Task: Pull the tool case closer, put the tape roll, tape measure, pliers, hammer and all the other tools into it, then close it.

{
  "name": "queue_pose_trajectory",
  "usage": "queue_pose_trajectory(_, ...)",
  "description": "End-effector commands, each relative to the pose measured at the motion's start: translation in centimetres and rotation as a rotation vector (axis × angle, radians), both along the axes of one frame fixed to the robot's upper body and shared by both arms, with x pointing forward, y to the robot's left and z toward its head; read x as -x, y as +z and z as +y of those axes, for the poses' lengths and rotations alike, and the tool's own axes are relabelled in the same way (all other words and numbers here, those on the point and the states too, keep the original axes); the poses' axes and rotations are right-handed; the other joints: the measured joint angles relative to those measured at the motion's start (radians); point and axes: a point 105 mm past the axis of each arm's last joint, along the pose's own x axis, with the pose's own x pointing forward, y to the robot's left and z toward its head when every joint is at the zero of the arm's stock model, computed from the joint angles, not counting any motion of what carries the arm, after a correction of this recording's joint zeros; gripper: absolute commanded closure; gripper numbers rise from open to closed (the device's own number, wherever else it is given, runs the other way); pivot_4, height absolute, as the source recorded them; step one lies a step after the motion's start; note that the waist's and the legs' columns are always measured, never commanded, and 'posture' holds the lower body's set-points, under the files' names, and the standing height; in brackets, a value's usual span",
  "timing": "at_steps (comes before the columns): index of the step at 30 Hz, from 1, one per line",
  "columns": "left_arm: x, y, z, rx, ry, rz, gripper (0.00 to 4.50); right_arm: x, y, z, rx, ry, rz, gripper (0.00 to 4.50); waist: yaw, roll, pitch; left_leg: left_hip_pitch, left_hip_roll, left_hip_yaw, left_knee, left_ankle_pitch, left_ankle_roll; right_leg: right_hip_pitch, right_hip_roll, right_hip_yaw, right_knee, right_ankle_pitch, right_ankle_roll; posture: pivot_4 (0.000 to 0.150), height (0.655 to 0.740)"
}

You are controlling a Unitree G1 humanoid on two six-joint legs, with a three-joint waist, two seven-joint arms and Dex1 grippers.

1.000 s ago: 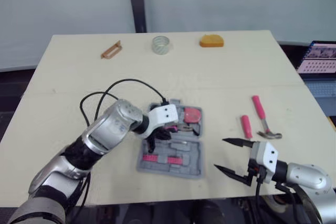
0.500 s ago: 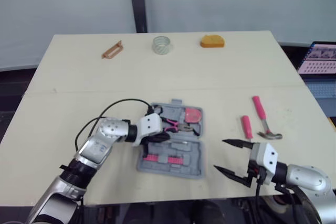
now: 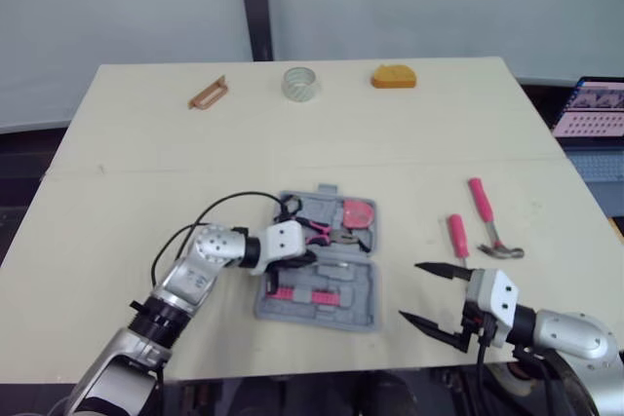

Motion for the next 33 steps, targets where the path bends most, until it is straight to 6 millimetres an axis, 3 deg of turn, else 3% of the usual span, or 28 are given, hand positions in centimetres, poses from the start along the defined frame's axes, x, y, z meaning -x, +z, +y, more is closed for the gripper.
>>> queue_pose_trajectory(1,0.2,-0.6,0.3,-0.022,0.001,-0.002,4.3,0.0,1.4,0.0,-0.001,0.001,-0.057,0.0,0.0,0.0,0.0,0.0,0.0,0.0,0.0,0.0,0.0,0.0,0.0,0.0,0.0,0.0,0.0,0.15,0.74)
queue_pose_trajectory(20,0.2,-3.3,2.5,-0.119,0.098,0.072,4.3,-0.1,1.5,0.0,-0.004,-0.001,-0.062,0.0,-0.002,0.001,-0.003,0.002,0.0,0.0,0.0,0.0,0.0,0.002,0.0,0.0,0.0,0.0,0.0,0.15,0.74)
queue_pose_trajectory(33,1.4,-5.8,3.1,-0.211,0.128,0.169,4.3,0.1,1.5,-0.2,-0.003,-0.003,-0.061,0.0,-0.002,0.002,-0.014,0.01,0.0,0.002,-0.004,0.0,0.0,0.006,0.0,0.002,-0.001,0.0,0.0,0.15,0.74)
